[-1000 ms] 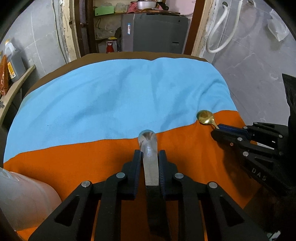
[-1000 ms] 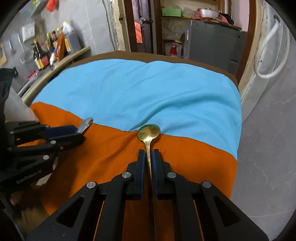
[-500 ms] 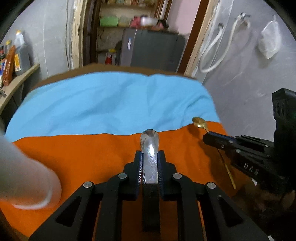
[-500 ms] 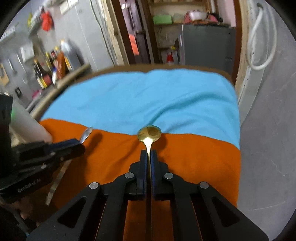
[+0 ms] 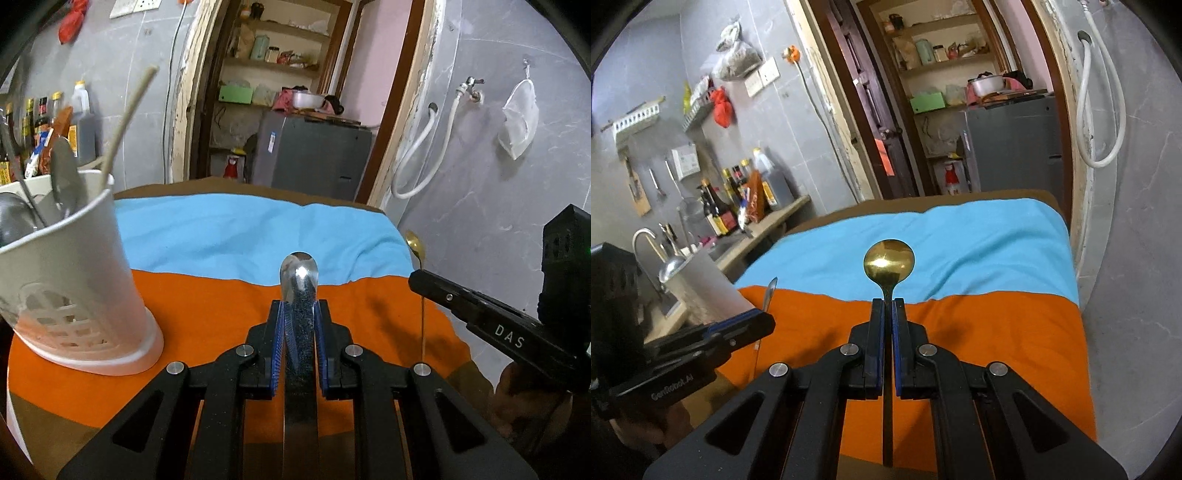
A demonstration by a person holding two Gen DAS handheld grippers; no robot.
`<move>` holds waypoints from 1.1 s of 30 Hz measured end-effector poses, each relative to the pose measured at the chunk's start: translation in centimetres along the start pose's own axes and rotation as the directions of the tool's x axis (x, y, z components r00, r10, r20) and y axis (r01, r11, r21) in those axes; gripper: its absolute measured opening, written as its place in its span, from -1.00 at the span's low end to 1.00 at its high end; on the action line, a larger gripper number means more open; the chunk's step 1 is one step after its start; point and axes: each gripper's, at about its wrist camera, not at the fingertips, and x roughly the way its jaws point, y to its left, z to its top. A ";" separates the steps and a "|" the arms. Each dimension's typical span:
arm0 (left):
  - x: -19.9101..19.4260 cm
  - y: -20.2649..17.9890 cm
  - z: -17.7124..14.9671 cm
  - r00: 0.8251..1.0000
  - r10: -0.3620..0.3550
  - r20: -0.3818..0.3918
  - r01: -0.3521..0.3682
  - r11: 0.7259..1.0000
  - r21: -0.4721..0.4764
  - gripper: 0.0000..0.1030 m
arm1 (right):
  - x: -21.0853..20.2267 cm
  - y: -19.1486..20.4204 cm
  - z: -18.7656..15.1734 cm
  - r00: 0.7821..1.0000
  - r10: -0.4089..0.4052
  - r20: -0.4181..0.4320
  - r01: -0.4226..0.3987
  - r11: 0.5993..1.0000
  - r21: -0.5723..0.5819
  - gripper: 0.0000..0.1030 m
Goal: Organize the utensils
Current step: 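Lift the knife and gold spoon and carry them over the white holder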
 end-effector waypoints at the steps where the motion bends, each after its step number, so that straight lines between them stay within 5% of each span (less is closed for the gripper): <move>1: -0.1 -0.1 0.0 1.000 0.001 0.007 -0.001 1.000 0.001 -0.75 | -0.3 0.2 -0.1 1.000 0.003 0.009 -0.003 1.000 -0.001 -0.96; 33: -5.5 -0.4 -0.8 0.967 -0.004 0.254 -0.008 0.999 0.044 -0.75 | -3.4 3.2 0.3 0.973 0.071 0.218 -0.062 0.997 -0.045 -0.96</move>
